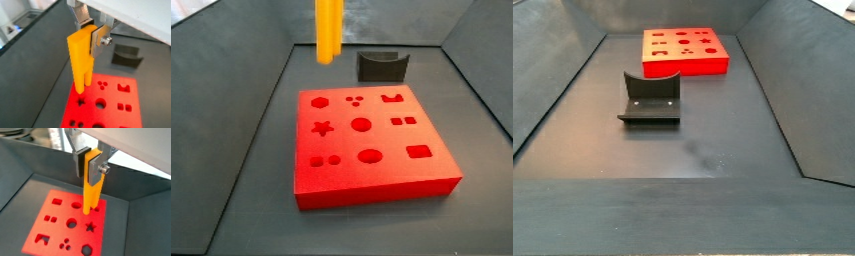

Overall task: Pick up the square-circle object. Move up. Rotate the square-circle object. Place the square-circle object on the fixture. Regrasp the square-circle object. Move to above the board. Insert the square-circle object.
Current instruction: Insert the square-circle object.

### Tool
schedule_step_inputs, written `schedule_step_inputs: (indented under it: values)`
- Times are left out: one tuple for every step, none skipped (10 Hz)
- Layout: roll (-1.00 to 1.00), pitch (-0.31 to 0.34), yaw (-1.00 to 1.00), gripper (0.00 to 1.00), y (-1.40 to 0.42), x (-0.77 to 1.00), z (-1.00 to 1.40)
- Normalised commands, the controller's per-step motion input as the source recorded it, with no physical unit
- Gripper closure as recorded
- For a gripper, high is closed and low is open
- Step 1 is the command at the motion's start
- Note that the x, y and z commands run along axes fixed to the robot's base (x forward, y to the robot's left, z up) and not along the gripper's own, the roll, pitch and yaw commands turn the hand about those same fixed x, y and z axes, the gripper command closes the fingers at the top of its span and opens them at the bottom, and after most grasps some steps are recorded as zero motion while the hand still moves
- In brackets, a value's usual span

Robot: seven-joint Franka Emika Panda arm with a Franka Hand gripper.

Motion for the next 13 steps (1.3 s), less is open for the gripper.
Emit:
schedule_step_inputs:
  values:
    - [0.0, -0.016, -0.94, 1.0, -0.21, 0.04, -0.35]
    - [0.0, -0.011, -0.98, 1.0, -0.17, 0.0, -0.37]
    - [0.0, -0.009, -0.98, 1.0, -0.16, 0.0, -0.37]
    - [0.0, 0.0, -0.98, 1.0, -0.17, 0.0, -0.39]
    - [0.0, 0.0, -0.96, 1.0, -0.17, 0.0, -0.37]
    - [0.0, 0.0, -0.95, 1.0, -0.17, 0.0, -0.38]
    - [0.0, 0.02, -0.94, 1.0, -0.17, 0.0, -0.39]
    - [0.0, 0.1, -0.89, 1.0, -0.19, 0.0, -0.36]
    - [0.0, 0.22, -0.79, 1.0, -0.2, 0.0, -0.35]
    - [0.0, 0.274, -0.74, 1.0, -0.22, 0.0, -0.33]
    - [0.0, 0.266, -0.74, 1.0, -0.21, 0.0, -0.34]
    - [-0.01, 0.0, -0.84, 1.0, -0.21, 0.08, -0.31]
    - [-0.01, 0.0, -0.79, 1.0, -0.23, 0.15, -0.29]
